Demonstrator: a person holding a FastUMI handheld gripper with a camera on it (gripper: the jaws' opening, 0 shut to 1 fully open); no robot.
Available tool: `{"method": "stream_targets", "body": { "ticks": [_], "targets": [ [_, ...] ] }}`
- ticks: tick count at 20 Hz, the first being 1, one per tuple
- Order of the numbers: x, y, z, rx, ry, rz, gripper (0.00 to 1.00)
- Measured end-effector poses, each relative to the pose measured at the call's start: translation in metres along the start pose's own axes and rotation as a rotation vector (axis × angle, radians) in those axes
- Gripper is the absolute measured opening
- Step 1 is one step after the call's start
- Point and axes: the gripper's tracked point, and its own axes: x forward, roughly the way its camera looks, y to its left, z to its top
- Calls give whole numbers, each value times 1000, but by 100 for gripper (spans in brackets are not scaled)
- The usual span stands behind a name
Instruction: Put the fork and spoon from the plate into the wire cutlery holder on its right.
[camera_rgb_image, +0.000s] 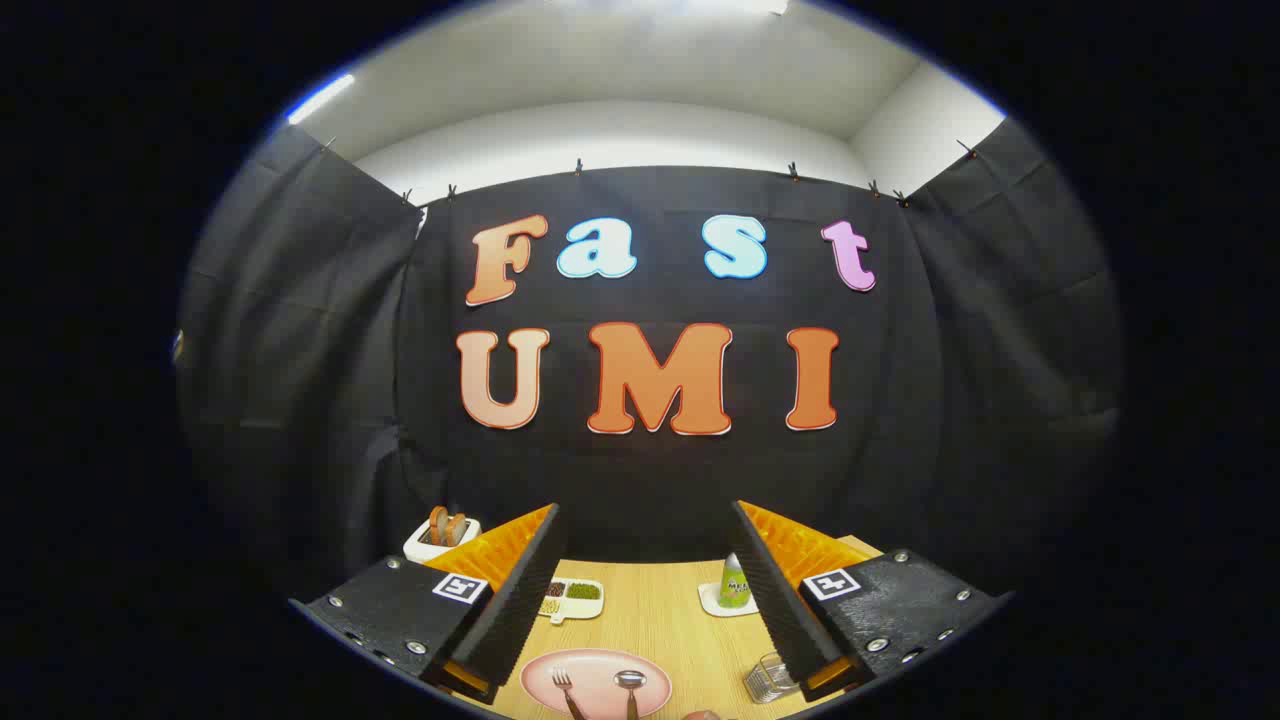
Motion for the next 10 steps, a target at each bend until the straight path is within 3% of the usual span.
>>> {"method": "stream_targets", "body": {
  "ticks": [3, 10],
  "targets": [
    [8, 4, -22, -29, 57, -3, 99],
    [13, -4, -70, 72, 215, -33, 99]
  ]
}}
